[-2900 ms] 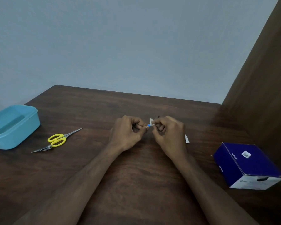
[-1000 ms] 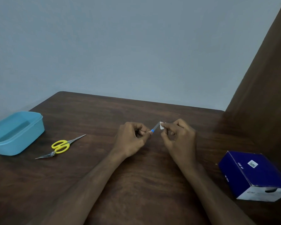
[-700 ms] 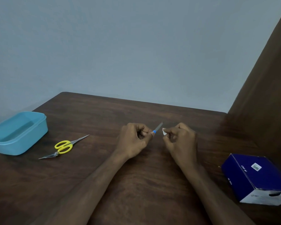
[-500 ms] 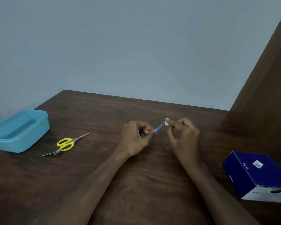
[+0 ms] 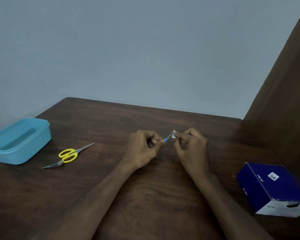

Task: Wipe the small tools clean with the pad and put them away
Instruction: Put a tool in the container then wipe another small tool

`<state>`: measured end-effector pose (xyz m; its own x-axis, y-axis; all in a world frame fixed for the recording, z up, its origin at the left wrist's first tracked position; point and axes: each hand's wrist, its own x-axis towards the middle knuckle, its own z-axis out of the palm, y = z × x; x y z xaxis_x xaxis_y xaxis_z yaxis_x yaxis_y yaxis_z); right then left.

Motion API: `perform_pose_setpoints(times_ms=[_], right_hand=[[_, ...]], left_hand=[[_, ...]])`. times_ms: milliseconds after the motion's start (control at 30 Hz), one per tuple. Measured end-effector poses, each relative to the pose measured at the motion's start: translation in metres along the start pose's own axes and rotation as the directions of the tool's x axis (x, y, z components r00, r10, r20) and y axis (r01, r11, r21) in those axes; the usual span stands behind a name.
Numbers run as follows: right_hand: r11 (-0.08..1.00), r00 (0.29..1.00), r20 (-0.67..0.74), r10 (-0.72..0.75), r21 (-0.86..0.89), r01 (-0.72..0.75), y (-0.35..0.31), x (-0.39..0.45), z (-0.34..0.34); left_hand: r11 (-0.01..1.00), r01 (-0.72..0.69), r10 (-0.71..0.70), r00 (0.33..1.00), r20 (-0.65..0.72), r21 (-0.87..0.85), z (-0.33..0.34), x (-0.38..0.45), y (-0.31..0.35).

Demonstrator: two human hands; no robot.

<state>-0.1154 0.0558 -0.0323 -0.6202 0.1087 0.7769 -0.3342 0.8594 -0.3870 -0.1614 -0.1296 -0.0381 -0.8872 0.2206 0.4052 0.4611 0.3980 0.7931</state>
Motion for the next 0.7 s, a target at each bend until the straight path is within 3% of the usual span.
perform_pose_setpoints(times_ms=[133,233,400,600,700], right_hand=[[0.999,0.998,-0.024,0.054,-0.003,-0.054,0.0,0.0,-0.005],[0.999,0.995,-0.097,-0.003,0.042,0.007,-0.005,0.001,-0.012],[1.0,1.0,0.029,-0.011,0.025,0.011,-0.003,-0.002,-0.001],[0.999,0.996,-0.085,0.007,0.052,-0.003,-0.004,0.0,-0.01],[0.998,0.999,-0.033,-0.039,0.045,0.041,-0.006,-0.001,-0.007]], left_hand=[[1.0,0.024,-0.025,0.999,-0.026,-0.006,0.0,0.001,-0.001],[1.0,0.018,-0.018,1.0,-0.006,-0.001,0.0,0.0,0.0],[1.0,0.008,-0.008,1.0,0.0,0.004,-0.001,0.001,0.0],[1.0,0.027,-0.027,1.0,-0.001,-0.014,-0.001,0.001,0.0],[1.0,0.013,-0.013,1.0,0.014,-0.015,-0.002,0.001,0.002]])
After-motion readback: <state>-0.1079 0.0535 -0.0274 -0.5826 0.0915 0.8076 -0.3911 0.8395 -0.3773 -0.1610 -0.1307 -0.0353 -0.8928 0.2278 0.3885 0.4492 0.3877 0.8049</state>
